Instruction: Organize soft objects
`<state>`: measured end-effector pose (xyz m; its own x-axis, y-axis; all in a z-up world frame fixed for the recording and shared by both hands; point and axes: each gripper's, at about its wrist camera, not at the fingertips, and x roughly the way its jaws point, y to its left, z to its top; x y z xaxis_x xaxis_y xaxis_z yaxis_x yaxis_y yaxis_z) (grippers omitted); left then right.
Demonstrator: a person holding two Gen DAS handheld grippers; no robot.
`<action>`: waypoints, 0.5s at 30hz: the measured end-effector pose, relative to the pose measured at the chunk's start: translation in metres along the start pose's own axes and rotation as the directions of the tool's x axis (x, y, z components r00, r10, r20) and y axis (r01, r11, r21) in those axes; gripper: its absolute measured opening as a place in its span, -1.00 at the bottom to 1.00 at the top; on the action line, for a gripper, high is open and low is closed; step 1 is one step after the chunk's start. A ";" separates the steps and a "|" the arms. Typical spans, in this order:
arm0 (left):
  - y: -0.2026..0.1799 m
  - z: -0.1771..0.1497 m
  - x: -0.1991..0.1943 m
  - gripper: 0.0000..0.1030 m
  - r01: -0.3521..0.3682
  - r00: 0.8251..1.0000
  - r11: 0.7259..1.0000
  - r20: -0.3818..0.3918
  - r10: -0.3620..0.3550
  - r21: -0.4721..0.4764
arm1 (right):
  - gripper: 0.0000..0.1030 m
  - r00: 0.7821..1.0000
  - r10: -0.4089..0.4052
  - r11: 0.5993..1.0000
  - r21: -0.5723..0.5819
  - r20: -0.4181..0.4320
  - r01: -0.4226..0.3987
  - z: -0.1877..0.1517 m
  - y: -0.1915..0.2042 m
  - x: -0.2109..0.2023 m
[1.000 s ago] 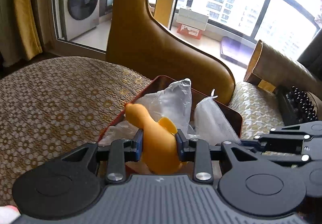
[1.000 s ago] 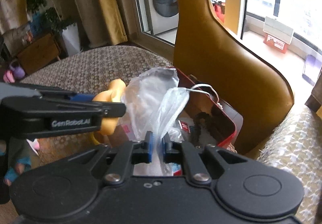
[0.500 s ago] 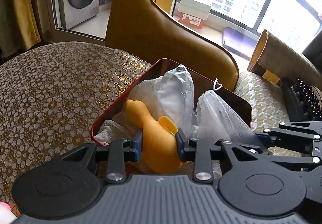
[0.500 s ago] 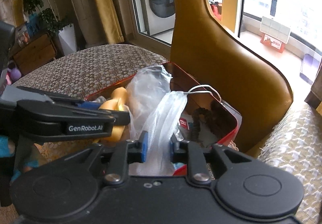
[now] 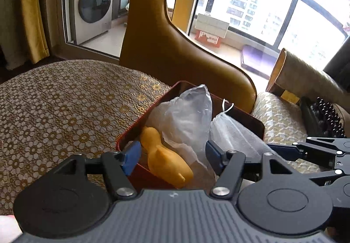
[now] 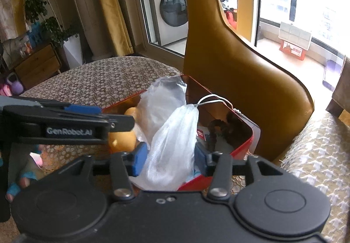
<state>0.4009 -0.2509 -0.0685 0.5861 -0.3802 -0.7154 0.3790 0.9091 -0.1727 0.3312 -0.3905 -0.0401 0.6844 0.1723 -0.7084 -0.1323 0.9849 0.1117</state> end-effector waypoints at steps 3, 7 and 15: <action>0.003 -0.002 -0.014 0.26 0.003 1.000 1.000 0.022 -0.003 -0.001 | 0.03 1.000 0.000 1.000 -0.006 0.019 0.000 -0.001 0.004 -0.009; 0.002 -0.004 -0.034 0.26 0.001 0.999 1.000 0.043 -0.001 0.015 | 0.17 0.999 0.006 1.000 -0.009 0.053 -0.005 -0.002 0.012 -0.026; 0.000 -0.020 -0.079 0.26 0.010 0.996 0.999 0.086 -0.013 0.034 | 0.23 0.993 0.020 1.000 -0.024 0.116 -0.017 -0.009 0.025 -0.063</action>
<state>0.3402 -0.2169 -0.0252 0.6410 -0.4050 -0.6520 0.4088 0.8991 -0.1565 0.2787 -0.3774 0.0014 0.7601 0.1927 -0.6206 -0.1610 0.9811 0.1074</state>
